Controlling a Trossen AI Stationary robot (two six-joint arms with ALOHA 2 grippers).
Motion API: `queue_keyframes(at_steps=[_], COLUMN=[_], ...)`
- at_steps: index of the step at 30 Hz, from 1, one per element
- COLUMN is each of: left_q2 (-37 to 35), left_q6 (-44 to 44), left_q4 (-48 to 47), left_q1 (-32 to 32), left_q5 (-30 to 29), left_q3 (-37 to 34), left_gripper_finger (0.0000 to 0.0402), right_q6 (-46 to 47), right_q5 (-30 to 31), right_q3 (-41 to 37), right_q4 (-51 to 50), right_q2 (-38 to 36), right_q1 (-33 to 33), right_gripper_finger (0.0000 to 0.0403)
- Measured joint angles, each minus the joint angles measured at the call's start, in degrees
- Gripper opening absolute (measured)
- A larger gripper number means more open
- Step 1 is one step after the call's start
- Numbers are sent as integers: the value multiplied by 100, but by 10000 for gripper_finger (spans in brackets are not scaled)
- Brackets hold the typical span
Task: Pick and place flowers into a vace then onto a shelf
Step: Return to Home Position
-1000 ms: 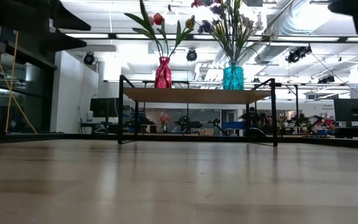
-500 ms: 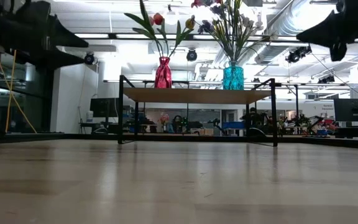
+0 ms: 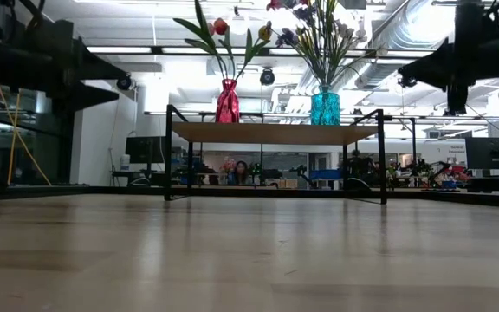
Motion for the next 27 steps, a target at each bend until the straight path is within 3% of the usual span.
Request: queue_keyframes(at_steps=[5, 14, 19, 22, 27], left_q2=[2, 4, 104, 484, 1209], left_q6=[-91, -44, -567, -678, -869], left_q4=[12, 353, -410, -421, -465], left_q1=[0, 0, -4, -3, -2], left_q5=[48, 417, 857, 518, -525], left_q3=[-5, -13, -9, -2, -2], left_gripper_finger=[347, 347, 347, 347, 347], right_q6=[37, 167, 207, 215, 174], right_q5=[-117, -873, -751, -284, 298], right_q3=[-403, -706, -706, -706, -706], right_q4=[504, 956, 977, 872, 662], right_q2=[0, 2, 2, 4, 13], right_q1=[-1, -8, -12, -12, -12], right_gripper_finger=[0, 0, 0, 0, 0])
